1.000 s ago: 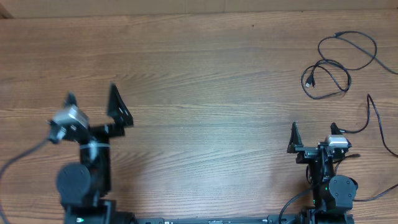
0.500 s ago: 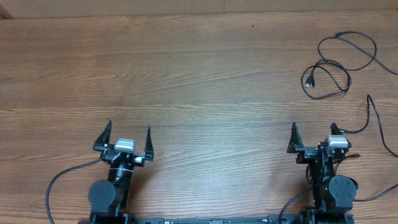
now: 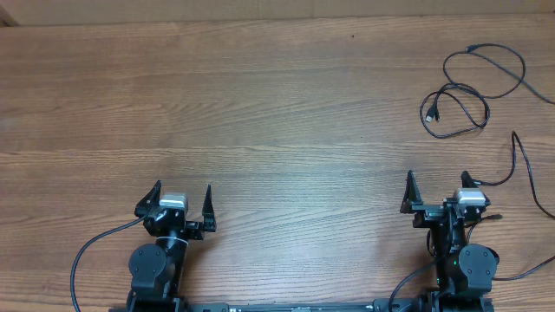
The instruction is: Untangle cables
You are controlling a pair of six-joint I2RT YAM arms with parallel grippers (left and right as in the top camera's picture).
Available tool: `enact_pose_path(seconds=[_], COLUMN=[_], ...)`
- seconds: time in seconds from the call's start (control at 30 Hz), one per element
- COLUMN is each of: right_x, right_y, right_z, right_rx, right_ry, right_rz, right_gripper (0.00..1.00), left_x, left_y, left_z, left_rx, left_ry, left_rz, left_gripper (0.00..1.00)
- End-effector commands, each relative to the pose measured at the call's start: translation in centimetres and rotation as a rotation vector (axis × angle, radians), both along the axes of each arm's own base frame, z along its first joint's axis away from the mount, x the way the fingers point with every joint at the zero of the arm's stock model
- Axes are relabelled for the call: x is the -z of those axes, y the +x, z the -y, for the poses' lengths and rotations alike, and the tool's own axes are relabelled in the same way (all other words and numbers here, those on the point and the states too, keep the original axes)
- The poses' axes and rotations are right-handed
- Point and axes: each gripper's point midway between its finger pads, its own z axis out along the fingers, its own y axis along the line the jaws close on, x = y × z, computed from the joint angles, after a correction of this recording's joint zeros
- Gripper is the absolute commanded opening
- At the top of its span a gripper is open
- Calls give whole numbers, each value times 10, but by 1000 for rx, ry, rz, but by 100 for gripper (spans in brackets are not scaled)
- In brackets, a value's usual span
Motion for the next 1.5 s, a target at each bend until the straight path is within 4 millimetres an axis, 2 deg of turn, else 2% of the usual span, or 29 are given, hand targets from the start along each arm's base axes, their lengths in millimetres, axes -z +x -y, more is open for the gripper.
enact_pose_path(seconds=[0.0, 0.1, 0.63, 0.7, 0.8, 0.83, 1.47], right_x=[1, 1, 1, 1, 1, 1, 1], right_y=[0, 0, 0, 0, 0, 0, 0], right_z=[2, 2, 2, 2, 2, 2, 2], right_rx=[10, 10, 10, 10, 10, 10, 10], right_ry=[-2, -2, -2, -2, -2, -2, -2], right_rz=[5, 5, 5, 5, 5, 5, 5], right_gripper=[100, 100, 100, 100, 100, 100, 100], left_x=[-8, -21, -18, -18, -18, -18, -18], left_y=[-1, -2, -2, -2, -2, -2, -2], left_z=[-1, -7, -6, -11, -7, -11, -9], left_rx=[-10, -33, -23, -50, -21, -42, -30], left_ry=[-23, -26, -11, 37, 60, 78, 76], left_rz=[38, 91, 81, 85, 86, 86, 87], left_gripper=[100, 100, 100, 100, 100, 100, 100])
